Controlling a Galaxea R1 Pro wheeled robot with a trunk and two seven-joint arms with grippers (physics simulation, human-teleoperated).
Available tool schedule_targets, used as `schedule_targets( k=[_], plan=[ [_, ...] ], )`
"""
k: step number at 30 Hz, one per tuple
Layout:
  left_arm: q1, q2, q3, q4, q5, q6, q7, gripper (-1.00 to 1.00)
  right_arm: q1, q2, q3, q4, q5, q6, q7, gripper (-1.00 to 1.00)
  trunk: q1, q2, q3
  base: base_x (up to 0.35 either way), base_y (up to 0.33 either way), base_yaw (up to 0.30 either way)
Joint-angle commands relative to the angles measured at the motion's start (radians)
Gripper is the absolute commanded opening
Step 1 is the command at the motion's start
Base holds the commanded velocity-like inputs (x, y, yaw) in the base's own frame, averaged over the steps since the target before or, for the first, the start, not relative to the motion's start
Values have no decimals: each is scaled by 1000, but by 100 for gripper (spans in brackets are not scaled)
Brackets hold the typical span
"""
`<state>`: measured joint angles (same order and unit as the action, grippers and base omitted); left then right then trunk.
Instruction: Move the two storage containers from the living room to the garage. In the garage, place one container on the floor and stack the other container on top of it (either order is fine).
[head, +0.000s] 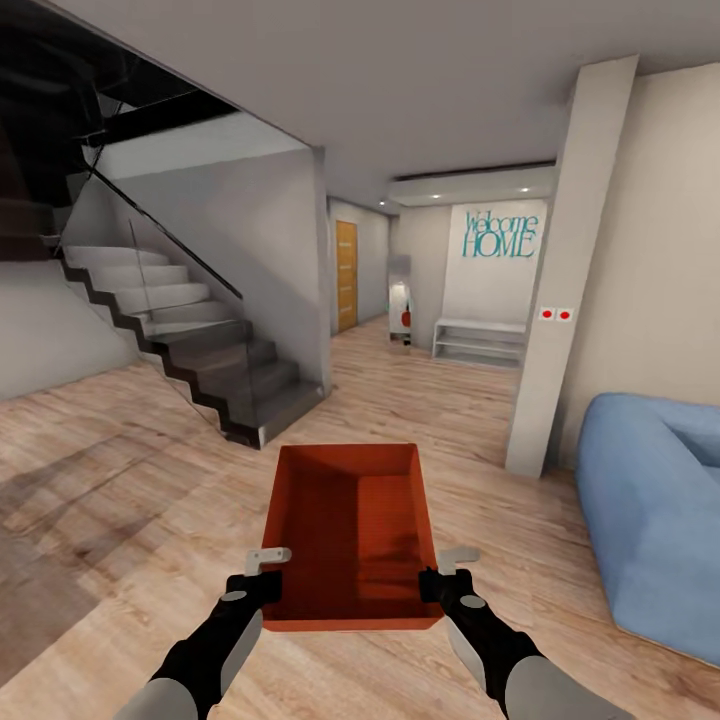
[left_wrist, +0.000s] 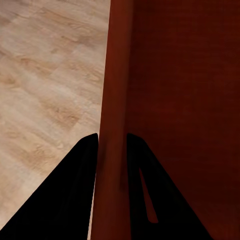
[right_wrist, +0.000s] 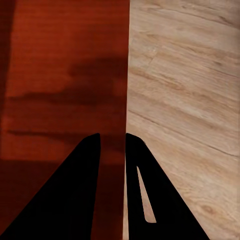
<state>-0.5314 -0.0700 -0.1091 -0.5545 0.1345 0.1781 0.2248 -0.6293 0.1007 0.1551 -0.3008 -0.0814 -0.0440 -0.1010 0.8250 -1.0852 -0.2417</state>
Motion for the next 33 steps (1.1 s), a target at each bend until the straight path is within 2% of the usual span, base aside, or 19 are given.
schedule_targets(
  k=[1,20,33],
  plan=[
    [-1,4,16,-5,-12,-2,16,-100,-1,-17,-17,3,-14,-3,-8,-100,1,-1,-1,325,116,-1],
    [-1,4,16,-5,-13,-2,16,-100,-1,-16,-17,3,-14,-4,-8,-100,1,-1,-1,325,117,-2],
    [-1,4,16,-5,-15,-2,16,-100,-1,-15,-17,3,-14,-5,-8,-100,1,-1,-1,325,52,-217]
  ],
)
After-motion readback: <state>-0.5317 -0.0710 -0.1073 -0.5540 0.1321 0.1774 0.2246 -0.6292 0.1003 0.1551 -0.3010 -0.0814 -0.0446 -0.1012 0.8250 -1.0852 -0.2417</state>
